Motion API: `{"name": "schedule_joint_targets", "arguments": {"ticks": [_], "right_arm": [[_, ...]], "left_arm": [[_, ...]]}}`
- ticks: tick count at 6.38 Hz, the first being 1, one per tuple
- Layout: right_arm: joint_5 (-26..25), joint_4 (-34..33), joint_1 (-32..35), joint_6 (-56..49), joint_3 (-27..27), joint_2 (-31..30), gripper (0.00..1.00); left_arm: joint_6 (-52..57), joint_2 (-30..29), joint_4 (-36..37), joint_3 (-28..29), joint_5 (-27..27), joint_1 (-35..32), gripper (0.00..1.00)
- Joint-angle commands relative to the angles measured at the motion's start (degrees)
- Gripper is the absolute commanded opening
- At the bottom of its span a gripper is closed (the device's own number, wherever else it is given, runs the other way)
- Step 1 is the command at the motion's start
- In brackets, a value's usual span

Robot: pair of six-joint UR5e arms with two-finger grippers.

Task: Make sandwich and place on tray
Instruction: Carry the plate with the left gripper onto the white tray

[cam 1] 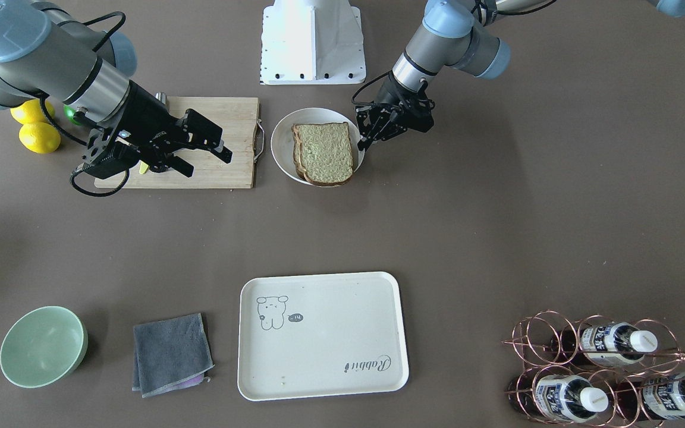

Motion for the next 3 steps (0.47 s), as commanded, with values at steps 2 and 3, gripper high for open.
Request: {"name": "schedule_joint_targets", "arguments": {"ticks": [2,3], "right_arm": [[0.62,0.10,0.13,-0.07,2.03,-2.09,1.00],[0.53,0.10,0.13,0.11,2.21,-2.18,1.00]], "left_arm": [[0.23,-8.19,15.91,0.68,-10.30,-14.82,0.00],[-0.38,-11.89,16.93,3.73,-10.40,-18.07,0.00]]}}
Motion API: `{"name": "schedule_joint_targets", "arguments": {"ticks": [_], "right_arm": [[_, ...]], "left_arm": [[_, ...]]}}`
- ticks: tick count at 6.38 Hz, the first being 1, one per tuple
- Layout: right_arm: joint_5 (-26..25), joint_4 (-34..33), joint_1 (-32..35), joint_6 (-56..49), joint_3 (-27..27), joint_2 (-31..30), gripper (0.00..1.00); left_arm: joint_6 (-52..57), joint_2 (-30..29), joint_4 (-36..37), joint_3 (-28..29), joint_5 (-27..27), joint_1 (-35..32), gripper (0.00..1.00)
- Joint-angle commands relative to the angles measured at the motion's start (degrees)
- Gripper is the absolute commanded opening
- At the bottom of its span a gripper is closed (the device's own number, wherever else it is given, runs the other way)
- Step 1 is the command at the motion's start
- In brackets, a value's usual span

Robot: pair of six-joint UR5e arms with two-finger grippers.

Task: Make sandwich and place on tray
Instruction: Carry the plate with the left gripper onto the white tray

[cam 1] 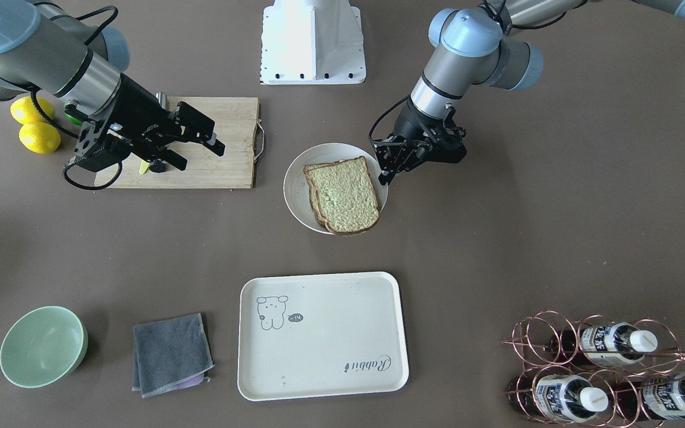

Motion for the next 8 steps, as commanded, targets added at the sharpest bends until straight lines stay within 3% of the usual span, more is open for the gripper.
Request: {"name": "schedule_joint_targets", "arguments": {"ticks": [1,2,4,8], "right_arm": [[-0.04,0.00,0.01,0.21,0.21,-0.31,1.00],[-0.04,0.00,0.01,0.21,0.12,-0.31,1.00],[-0.21,0.00,0.01,0.21,-0.06,-0.57,1.00],[-0.74,0.00,0.18,-0.23,-0.76,-0.40,1.00]], "left_arm": [[-3.55,-7.94,1.84,8.72,-0.74,-5.36,0.00],[-7.49,-13.98,0.17,16.45,-0.21,-5.46,0.00],[-14.73,-18.78,-13.57,31.30,7.31,-4.24,0.00],[-12.90,-21.60,-15.39,40.25,9.02,-3.70,0.00]]}}
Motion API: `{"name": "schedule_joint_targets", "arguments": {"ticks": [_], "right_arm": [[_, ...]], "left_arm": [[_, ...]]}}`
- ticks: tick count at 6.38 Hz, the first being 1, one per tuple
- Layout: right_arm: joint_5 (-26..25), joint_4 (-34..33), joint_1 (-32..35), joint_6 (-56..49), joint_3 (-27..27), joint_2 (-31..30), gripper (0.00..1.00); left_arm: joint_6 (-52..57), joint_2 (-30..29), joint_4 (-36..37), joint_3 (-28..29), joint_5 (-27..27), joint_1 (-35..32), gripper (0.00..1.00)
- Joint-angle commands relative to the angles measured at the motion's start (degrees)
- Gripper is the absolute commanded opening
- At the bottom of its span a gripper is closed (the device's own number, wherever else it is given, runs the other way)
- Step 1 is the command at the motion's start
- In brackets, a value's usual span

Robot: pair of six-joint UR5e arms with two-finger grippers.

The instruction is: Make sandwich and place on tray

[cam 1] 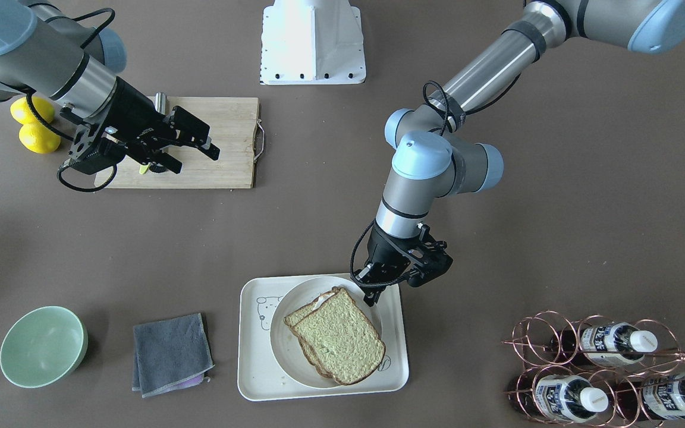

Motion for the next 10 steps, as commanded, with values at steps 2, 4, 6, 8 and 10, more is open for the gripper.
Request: {"name": "schedule_joint_targets", "arguments": {"ticks": [2,4,6,8,10], "right_arm": [[-0.15,0.00,0.03,-0.05,-1.24,0.59,1.00],[-0.07,0.00,0.47,-0.05,-1.24,0.59,1.00],[-0.07,-0.09,0.82,-0.05,-1.24,0.77,1.00],[0.81,-0.52,3.09,-0.14,-1.15,0.77,1.00],[3.18,-4.01,7.74,-4.67,-1.24,-0.28,1.00]], "left_arm": [[2.18,-0.32,-0.83,1.80,1.08,1.25,0.00],[3.05,-0.14,-1.71,0.58,0.91,0.91,0.82],[7.63,3.01,-1.01,-5.56,-6.77,-4.17,0.84],[7.80,6.61,3.01,-12.93,-13.21,-6.82,0.90],[14.94,14.50,17.00,-30.62,-13.94,-9.28,0.98]]}}
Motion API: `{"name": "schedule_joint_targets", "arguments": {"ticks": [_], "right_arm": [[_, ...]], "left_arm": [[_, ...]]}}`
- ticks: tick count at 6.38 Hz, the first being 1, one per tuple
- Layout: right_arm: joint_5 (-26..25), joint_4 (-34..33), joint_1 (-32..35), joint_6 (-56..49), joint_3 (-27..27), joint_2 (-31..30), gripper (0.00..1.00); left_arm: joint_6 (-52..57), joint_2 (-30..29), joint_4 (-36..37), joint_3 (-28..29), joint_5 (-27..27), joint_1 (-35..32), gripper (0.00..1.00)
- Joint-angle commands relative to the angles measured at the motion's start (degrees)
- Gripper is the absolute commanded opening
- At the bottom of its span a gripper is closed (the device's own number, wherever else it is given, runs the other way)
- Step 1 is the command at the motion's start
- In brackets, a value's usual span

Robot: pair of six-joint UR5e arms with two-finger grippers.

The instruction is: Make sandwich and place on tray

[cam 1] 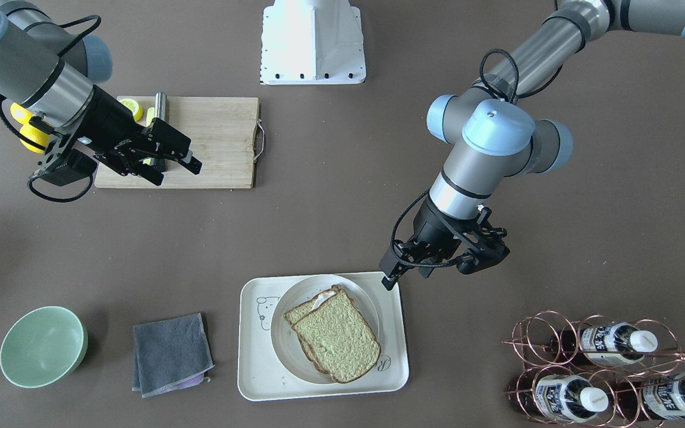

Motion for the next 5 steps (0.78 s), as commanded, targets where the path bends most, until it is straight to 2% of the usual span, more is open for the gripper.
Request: {"name": "schedule_joint_targets", "arguments": {"ticks": [1,2,3,4,5], "right_arm": [[0.35,-7.07,4.99,-10.97,0.01,-2.46,1.00],[0.35,-14.69,9.72,-21.31,0.01,-3.18,1.00],[0.00,-27.64,14.46,-36.90,0.10,-3.10,1.00],[-4.44,-43.00,19.64,-56.72,0.01,-3.10,1.00],[-12.06,-55.77,24.22,-75.02,-0.77,-2.40,1.00]], "left_arm": [[14.31,9.03,17.59,-20.20,-0.78,-4.02,0.98],[21.54,11.60,24.82,-25.96,-3.74,-8.48,0.98],[31.62,14.76,28.81,-28.28,-7.60,-14.18,0.98],[43.20,17.49,33.11,-28.39,-13.56,-21.81,0.98],[57.42,21.60,36.55,-28.04,-16.14,-28.58,0.98]]}}
